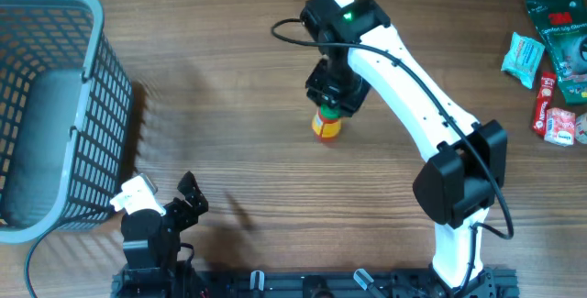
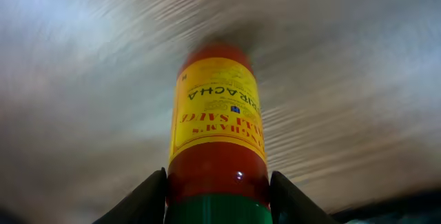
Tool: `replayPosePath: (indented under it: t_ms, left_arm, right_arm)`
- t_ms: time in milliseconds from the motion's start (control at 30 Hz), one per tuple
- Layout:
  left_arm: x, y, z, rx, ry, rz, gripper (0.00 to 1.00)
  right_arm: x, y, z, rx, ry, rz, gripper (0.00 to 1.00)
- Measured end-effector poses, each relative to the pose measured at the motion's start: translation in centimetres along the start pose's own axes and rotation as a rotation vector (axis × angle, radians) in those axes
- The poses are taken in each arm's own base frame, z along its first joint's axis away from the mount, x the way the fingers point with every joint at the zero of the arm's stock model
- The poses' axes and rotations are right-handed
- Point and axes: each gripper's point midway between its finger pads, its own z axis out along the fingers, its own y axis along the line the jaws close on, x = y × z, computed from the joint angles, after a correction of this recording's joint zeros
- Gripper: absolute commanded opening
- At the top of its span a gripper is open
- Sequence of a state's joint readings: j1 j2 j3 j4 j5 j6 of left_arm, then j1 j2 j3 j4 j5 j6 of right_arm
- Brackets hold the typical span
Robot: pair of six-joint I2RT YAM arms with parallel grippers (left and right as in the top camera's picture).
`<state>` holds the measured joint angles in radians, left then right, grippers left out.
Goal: Scan the item barcode
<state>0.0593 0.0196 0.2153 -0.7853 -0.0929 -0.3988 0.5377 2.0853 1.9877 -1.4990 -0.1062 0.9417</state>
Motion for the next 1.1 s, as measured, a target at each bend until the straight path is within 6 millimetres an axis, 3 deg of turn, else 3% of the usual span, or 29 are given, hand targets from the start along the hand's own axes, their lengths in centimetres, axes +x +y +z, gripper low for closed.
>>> replayPosePath:
  t_ms: [100, 233, 433, 533, 633, 700, 800, 933, 1000, 1100]
  left_arm:
    - [0.0, 0.0, 0.0, 0.0, 0.0, 0.0, 1.0]
    - [0.0, 0.0, 0.0, 0.0, 0.0, 0.0, 1.0]
    - [0.0, 0.0, 0.0, 0.0, 0.0, 0.0, 1.0]
    - [0.0, 0.0, 0.0, 0.0, 0.0, 0.0, 1.0]
    - [0.0, 0.0, 0.0, 0.0, 0.0, 0.0, 1.0]
    - [0.0, 0.0, 0.0, 0.0, 0.0, 0.0, 1.0]
    - [0.0, 0.0, 0.0, 0.0, 0.0, 0.0, 1.0]
    - [0.0, 0.0, 0.0, 0.0, 0.0, 0.0, 1.0]
    - [0.0, 0.0, 0.0, 0.0, 0.0, 0.0, 1.0]
    - [0.0, 0.0, 0.0, 0.0, 0.0, 0.0, 1.0]
  right_arm:
    - [0.3, 0.5, -0.1, -0.027, 0.013, -0.344, 0.55]
    - [0.0, 1.0, -0.1, -0.048, -0.008, -0.561, 0.68]
    - [-0.3, 1.8, -0.5, -0.077, -0.033, -0.639, 0.91]
    - [-0.3, 3.4, -3.3, -0.157, -0.075, -0.647, 0.95]
    - [0.1, 3.5, -7.9, -0.227, -0.174, -0.617, 1.0]
    - [0.4, 1.8, -12.1, -0.249, -0.274, -0.533, 1.0]
    - [1.0, -3.2, -18.3, -0.27, -0.424, -0.323, 1.0]
    - [0.3, -9.9, -23.1, -0.299, -0.565, -0.027, 1.0]
    - [-0.5, -12.2, -23.3, -0.292, -0.583, 0.103, 1.0]
    - [-2.3, -15.1, -20.9, -0.225, -0.538, 0.271, 1.0]
